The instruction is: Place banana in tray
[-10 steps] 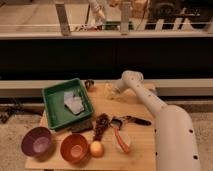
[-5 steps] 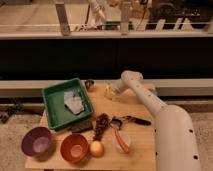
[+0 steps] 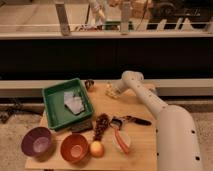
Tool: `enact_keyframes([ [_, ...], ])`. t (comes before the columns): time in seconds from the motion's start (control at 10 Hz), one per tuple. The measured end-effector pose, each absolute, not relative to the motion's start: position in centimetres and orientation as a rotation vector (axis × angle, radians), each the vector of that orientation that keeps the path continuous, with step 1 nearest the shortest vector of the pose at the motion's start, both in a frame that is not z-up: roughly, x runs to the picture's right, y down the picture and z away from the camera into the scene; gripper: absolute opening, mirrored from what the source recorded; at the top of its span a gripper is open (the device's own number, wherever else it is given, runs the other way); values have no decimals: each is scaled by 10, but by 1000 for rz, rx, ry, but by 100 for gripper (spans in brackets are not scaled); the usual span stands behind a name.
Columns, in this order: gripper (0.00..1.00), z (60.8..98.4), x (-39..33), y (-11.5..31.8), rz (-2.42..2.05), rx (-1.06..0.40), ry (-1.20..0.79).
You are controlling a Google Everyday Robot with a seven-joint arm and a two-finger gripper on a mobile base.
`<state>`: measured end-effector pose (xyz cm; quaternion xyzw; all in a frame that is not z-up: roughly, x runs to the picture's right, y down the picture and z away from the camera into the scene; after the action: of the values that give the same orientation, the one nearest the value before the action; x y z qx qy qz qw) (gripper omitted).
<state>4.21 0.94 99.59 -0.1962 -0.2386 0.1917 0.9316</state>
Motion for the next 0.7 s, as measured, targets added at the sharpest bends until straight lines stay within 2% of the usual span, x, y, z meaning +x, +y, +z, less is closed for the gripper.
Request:
enact_keyframes([
  [0.3, 0, 940, 19, -22, 210, -295, -643],
  [0.7, 0, 847, -20, -72, -86, -155, -848],
])
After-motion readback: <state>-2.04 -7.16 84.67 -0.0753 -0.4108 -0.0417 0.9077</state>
